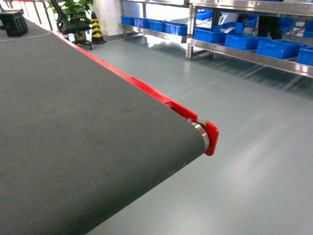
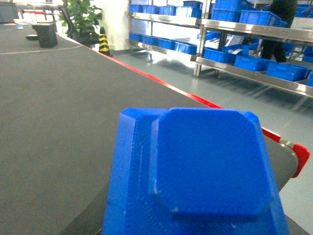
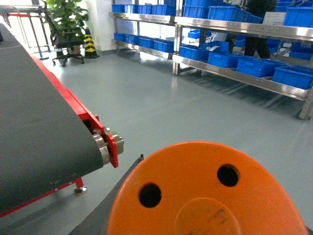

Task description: Sort blue parts and orange caps into right shelf containers

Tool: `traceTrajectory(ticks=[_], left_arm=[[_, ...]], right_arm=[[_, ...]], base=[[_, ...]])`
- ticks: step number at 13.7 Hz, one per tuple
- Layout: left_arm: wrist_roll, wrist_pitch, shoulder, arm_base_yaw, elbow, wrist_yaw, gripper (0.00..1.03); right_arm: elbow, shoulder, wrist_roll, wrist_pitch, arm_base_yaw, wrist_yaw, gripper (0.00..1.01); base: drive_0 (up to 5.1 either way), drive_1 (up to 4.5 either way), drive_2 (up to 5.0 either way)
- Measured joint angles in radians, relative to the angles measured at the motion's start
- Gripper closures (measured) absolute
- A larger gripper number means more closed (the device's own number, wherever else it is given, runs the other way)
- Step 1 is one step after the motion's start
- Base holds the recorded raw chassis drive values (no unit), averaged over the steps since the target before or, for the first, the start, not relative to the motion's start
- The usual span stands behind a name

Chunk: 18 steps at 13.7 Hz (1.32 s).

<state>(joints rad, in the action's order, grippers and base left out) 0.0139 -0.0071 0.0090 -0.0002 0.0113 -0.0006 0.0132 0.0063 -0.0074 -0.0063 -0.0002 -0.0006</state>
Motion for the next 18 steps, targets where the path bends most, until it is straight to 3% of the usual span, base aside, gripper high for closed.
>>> traceTrajectory(ticks=[18], left_arm=[[0.000,0.000,0.000,0.000,0.000,0.000,0.61]], right_arm=[[0.000,0.000,0.000,0.000,0.000,0.000,0.57]], base=[[-1.6,-1.64,-1.6]])
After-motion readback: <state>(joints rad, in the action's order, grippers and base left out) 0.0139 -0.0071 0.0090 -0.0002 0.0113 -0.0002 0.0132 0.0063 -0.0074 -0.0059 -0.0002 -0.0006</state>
